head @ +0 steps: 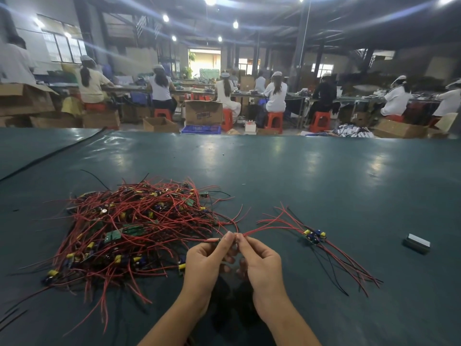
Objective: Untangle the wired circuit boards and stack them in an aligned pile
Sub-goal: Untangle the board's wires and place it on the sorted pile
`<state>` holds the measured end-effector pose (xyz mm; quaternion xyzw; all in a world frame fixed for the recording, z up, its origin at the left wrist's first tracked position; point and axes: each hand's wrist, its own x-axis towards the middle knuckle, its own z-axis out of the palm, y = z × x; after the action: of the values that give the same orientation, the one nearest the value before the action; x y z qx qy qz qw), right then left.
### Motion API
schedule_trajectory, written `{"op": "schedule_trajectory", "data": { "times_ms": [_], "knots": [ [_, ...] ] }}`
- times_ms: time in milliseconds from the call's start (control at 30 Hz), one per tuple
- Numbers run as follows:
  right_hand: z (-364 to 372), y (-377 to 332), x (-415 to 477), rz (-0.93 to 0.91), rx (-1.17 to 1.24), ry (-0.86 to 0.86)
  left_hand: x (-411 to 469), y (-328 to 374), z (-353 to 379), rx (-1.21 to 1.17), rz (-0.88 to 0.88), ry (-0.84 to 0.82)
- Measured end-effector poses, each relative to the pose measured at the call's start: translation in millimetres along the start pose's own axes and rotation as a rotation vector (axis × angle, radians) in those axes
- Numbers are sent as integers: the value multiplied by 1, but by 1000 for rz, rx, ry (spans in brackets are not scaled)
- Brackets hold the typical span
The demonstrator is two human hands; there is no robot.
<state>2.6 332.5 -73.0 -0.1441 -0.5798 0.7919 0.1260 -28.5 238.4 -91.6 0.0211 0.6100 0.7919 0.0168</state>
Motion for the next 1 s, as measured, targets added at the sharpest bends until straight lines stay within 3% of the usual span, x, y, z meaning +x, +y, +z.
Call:
{"op": "schedule_trajectory", "data": {
  "times_ms": [200,533,1000],
  "knots": [
    [3,2,0,88,77,49,2,2,-2,-11,-53,-41],
    [1,-5,5,134,91,171,-2,4,1,100,29,-73],
    [-30,-29,29,191,154,366,-2,7,4,19,71,-106]
  ]
}}
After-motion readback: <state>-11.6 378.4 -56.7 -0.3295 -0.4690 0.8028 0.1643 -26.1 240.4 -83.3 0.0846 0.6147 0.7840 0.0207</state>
